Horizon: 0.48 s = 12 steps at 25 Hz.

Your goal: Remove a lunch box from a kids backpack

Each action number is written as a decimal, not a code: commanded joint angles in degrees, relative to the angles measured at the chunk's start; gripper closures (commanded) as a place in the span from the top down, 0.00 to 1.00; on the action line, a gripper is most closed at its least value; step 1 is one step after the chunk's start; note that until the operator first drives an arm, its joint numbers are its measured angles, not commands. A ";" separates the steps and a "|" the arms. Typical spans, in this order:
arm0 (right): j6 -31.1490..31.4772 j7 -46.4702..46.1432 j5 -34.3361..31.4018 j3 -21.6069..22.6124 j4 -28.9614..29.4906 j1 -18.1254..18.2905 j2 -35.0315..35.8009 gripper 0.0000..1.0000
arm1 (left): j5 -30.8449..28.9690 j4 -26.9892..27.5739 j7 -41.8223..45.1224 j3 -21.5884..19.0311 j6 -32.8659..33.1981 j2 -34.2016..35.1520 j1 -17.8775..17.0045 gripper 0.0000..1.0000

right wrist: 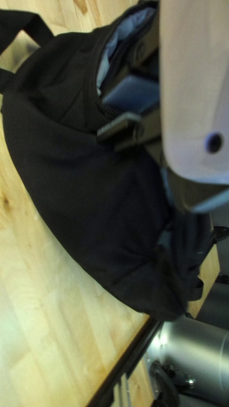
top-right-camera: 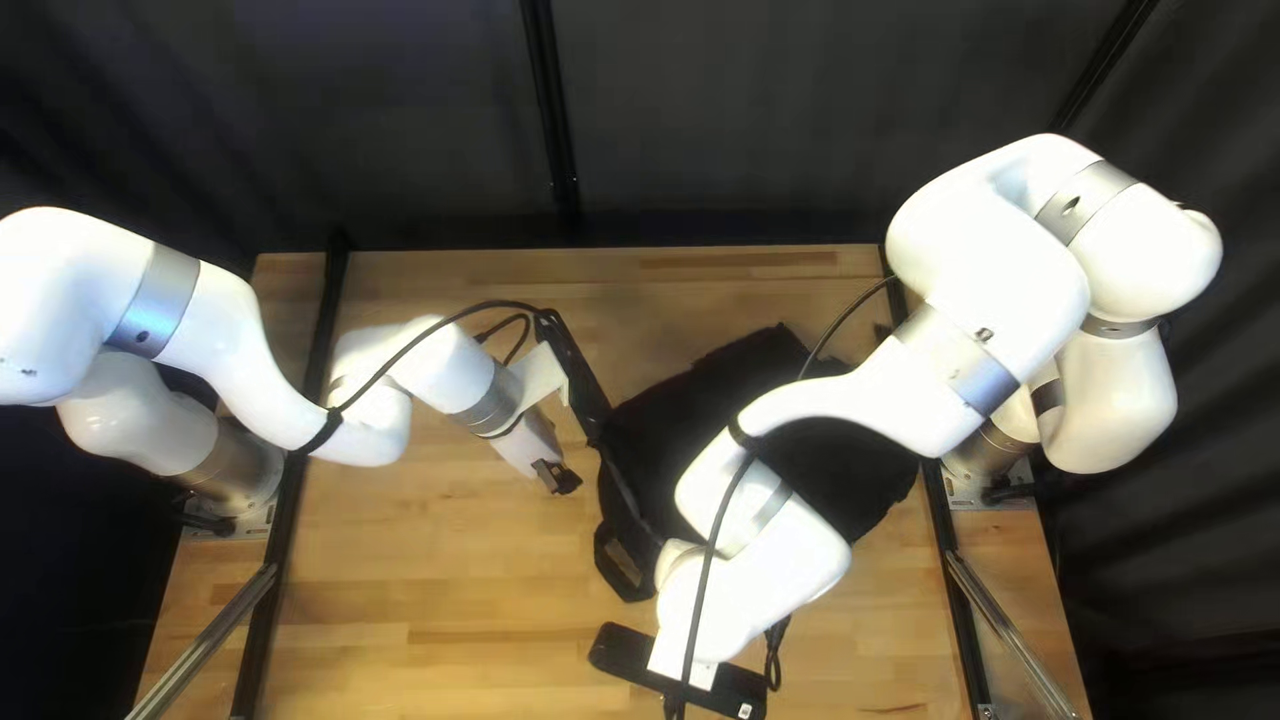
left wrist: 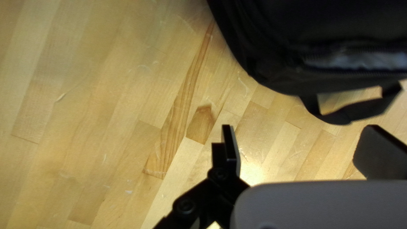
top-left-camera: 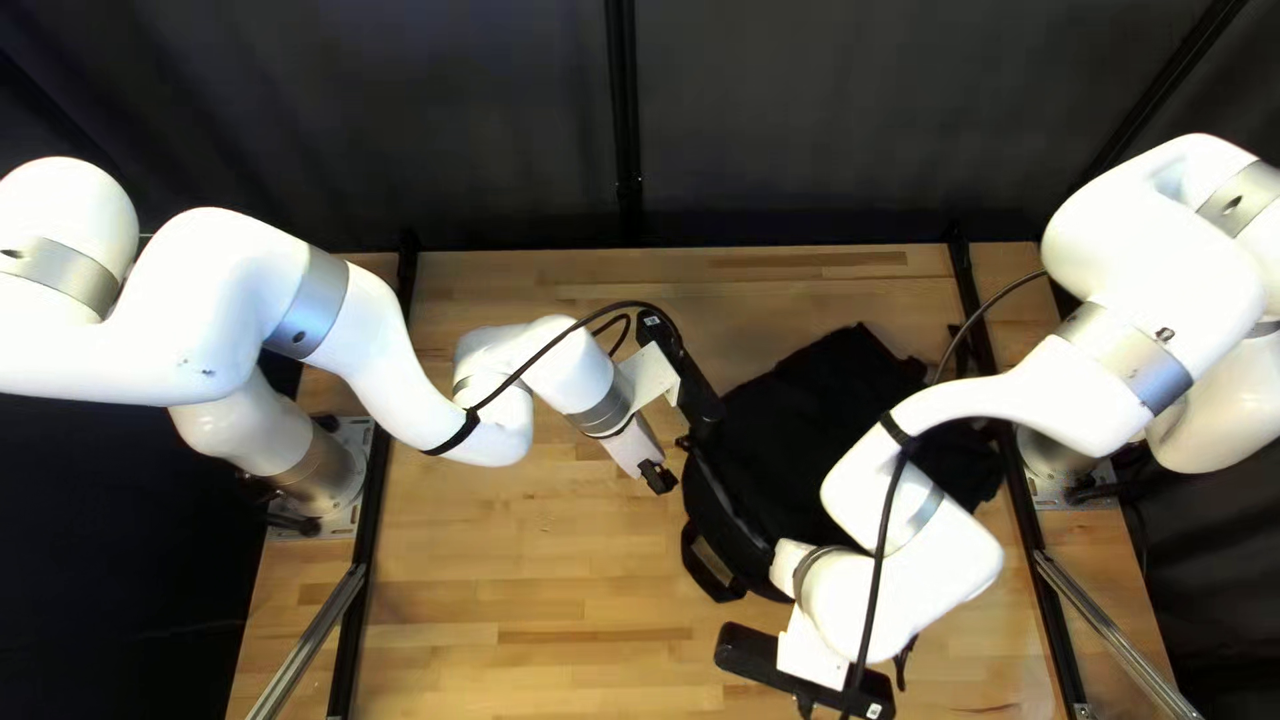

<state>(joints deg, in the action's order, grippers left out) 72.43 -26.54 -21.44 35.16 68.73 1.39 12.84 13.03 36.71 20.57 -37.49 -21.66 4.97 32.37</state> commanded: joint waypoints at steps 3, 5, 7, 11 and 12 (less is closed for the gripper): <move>-0.59 18.02 -5.94 -1.31 -0.65 -2.91 -0.70 1.00 | 6.41 -4.75 -2.80 1.97 -5.13 9.98 -3.91 1.00; -0.60 23.55 -8.30 -1.93 -0.95 -3.81 0.22 1.00 | 7.63 -5.49 -3.13 3.02 -9.26 14.25 -5.33 1.00; -1.36 28.98 -10.49 -2.56 -2.31 -4.36 0.32 1.00 | 8.28 -6.18 -3.43 4.20 -13.65 18.64 -6.55 1.00; -2.53 39.10 -15.13 -3.81 -3.98 -5.88 1.01 1.00 | 8.50 -7.87 -3.58 6.46 -21.97 27.41 -8.50 1.00; -2.61 42.30 -16.76 -4.21 -4.35 -6.36 1.38 1.00 | 8.36 -8.38 -3.49 7.17 -24.69 30.35 -9.03 1.00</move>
<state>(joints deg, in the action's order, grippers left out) 70.58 8.75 -34.16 32.15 65.73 -3.71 13.43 21.29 29.78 17.09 -32.03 -40.72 29.36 24.90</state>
